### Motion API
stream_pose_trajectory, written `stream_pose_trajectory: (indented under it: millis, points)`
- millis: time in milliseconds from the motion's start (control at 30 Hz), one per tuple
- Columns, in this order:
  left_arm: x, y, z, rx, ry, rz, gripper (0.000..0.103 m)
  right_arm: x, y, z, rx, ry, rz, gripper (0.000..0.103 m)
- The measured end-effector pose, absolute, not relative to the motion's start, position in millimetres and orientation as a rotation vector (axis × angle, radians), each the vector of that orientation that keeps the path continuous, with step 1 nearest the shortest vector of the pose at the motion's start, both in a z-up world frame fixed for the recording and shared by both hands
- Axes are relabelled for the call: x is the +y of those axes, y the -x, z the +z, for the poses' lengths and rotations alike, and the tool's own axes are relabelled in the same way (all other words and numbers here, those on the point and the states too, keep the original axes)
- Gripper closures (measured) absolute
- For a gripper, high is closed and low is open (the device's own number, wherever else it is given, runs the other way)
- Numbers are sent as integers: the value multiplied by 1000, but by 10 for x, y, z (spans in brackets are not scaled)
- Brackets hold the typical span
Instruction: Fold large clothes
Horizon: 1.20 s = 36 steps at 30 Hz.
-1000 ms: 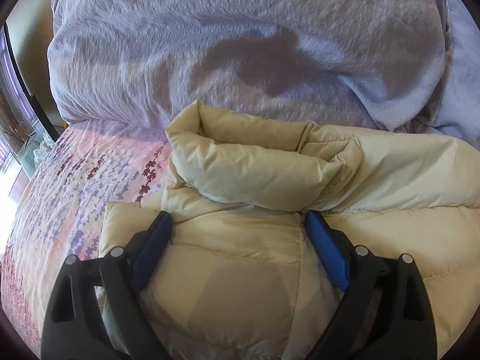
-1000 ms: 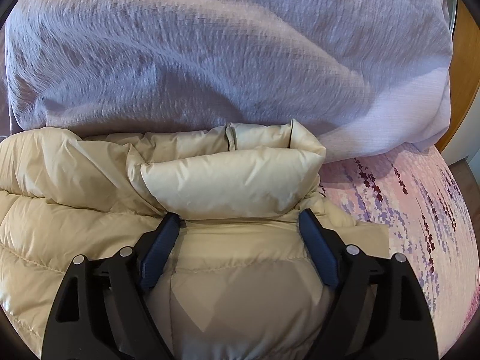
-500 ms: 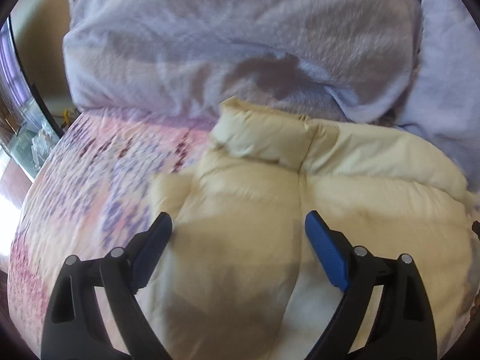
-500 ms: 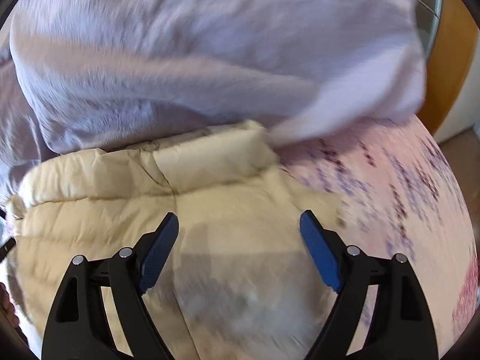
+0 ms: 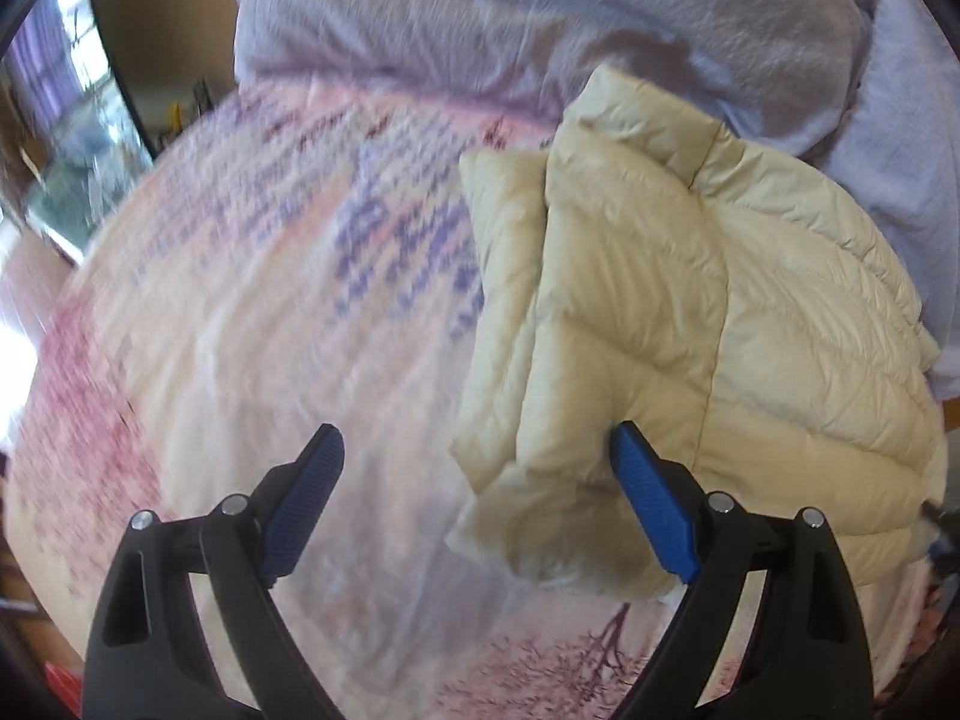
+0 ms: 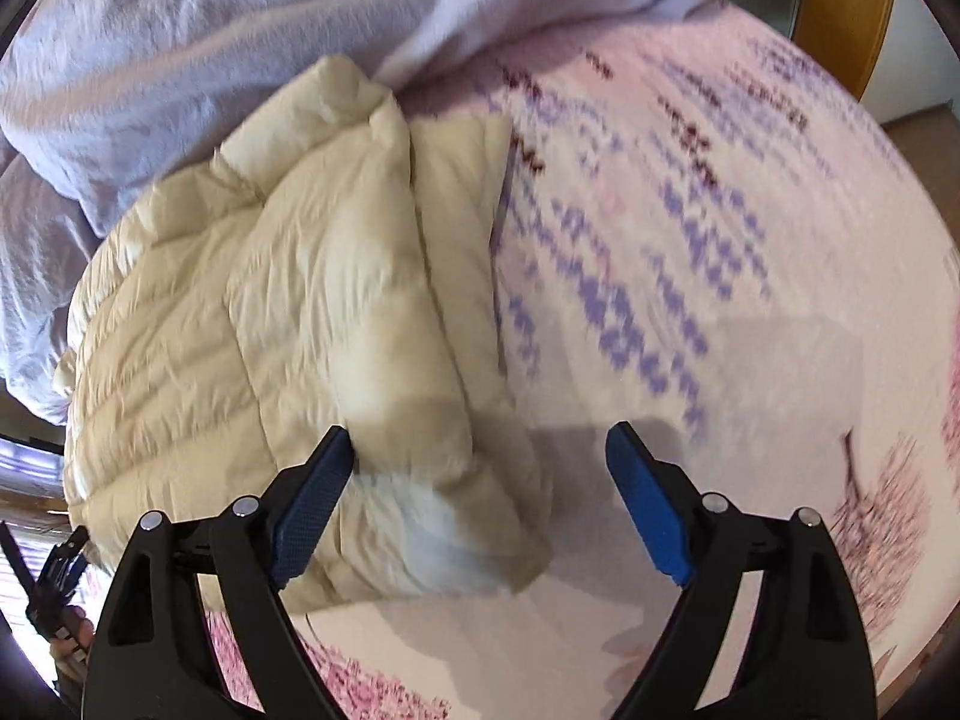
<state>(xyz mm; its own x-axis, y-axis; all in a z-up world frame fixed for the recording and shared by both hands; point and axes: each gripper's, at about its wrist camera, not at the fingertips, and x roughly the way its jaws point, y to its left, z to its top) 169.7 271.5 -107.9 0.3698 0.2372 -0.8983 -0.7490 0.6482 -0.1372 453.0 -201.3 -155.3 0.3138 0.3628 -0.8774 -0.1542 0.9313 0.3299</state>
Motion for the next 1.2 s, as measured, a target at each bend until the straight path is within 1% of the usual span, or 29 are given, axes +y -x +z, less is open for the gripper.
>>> stream_pose_trajectory:
  millis: [33, 67, 100, 133, 167, 200, 233, 267, 300, 367, 467, 700, 1000, 1133, 1200]
  points:
    - [2717, -1682, -1116, 1000, 633, 673, 19, -2003, -4513, -1583, 1216, -206, 352, 26]
    - [2720, -1681, -1138, 997, 660, 664, 24, -1990, -4496, -1613, 1229, -219, 361, 31]
    - [2725, -1675, -1172, 992, 700, 654, 31, -1978, -4481, -1642, 1243, -238, 373, 35]
    - [2724, -1671, -1186, 985, 724, 646, 37, -1966, -4463, -1663, 1250, -255, 379, 39]
    - [2722, -1670, -1208, 975, 761, 628, 49, -1957, -4443, -1661, 1243, -259, 373, 46]
    - [2724, -1672, -1223, 961, 800, 605, 62, -1949, -4425, -1670, 1243, -271, 376, 50]
    - [2687, -1672, -1209, 955, 809, 603, 66, -1952, -4408, -1669, 1240, -292, 377, 59]
    - [2669, -1679, -1191, 952, 803, 610, 74, -1956, -4381, -1655, 1235, -314, 378, 68]
    - [2642, -1688, -1152, 949, 789, 613, 83, -1944, -4312, -1604, 1229, -325, 380, 71]
    - [2608, -1694, -1083, 940, 769, 611, 90, -1931, -4242, -1533, 1200, -327, 390, 80]
    - [2591, -1628, -979, 920, 752, 607, 93, -1955, -4088, -1422, 1169, -311, 411, 83]
    - [2522, -1139, -810, 903, 702, 603, 94, -1956, -3807, -1342, 1173, -255, 493, 84]
    - [2515, -413, -869, 933, 705, 620, 93, -1948, -3216, -1533, 1234, -205, 570, 84]
    - [2460, -222, -888, 947, 687, 617, 93, -1974, -3048, -1587, 1253, -186, 584, 84]
    - [2453, -186, -927, 954, 689, 617, 91, -1984, -3021, -1588, 1250, -167, 591, 83]
